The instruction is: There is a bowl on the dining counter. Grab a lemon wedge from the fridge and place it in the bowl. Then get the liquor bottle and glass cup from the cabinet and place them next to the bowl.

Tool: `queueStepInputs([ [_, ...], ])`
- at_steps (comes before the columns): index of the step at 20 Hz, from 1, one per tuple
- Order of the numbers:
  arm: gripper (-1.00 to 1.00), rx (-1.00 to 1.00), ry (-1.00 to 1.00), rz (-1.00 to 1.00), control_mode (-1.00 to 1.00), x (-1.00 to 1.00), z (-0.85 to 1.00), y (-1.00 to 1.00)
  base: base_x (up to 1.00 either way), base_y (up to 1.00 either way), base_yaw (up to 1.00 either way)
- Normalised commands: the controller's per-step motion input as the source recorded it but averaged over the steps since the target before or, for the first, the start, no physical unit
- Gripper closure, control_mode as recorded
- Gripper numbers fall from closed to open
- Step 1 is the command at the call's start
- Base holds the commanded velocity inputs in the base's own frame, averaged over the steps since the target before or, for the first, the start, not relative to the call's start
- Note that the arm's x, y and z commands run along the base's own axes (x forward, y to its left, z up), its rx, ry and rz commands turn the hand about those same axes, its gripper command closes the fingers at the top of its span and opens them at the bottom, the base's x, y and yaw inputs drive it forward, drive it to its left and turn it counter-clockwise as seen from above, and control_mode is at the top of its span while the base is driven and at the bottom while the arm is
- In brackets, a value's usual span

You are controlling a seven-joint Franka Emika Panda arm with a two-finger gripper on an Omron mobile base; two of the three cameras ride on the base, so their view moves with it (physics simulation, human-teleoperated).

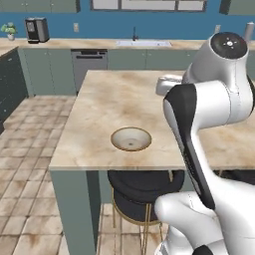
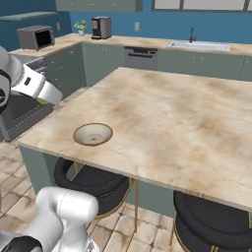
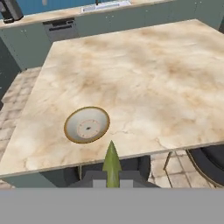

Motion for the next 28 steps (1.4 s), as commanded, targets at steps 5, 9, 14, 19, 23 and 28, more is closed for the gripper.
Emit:
queueStepInputs([
  [5, 1.0, 0.0, 0.04, -0.03, -1.0, 0.23, -0.2, 0.19, 0.4, 0.24, -0.09],
  [9, 1.0, 0.0, 0.15, -0.02, -1.0, 0.74, -0.69, 0.51, 0.0, 0.0, 0.0],
  [14, 1.0, 0.0, 0.19, 0.0, -1.0, 0.97, -0.81, 0.33, 0.0, 0.0, 0.0],
  [19, 1.0, 0.0, 0.15, 0.0, -1.0, 1.0, -0.84, 0.18, 0.0, 0.0, 0.0],
  [23, 1.0, 0.0, 0.09, 0.0, -1.0, 0.97, -0.78, 0.08, 0.0, 0.0, 0.0],
  [28, 1.0, -0.02, 0.01, -0.02, -1.0, 0.74, -0.75, 0.0, 0.0, 0.0, 0.0],
])
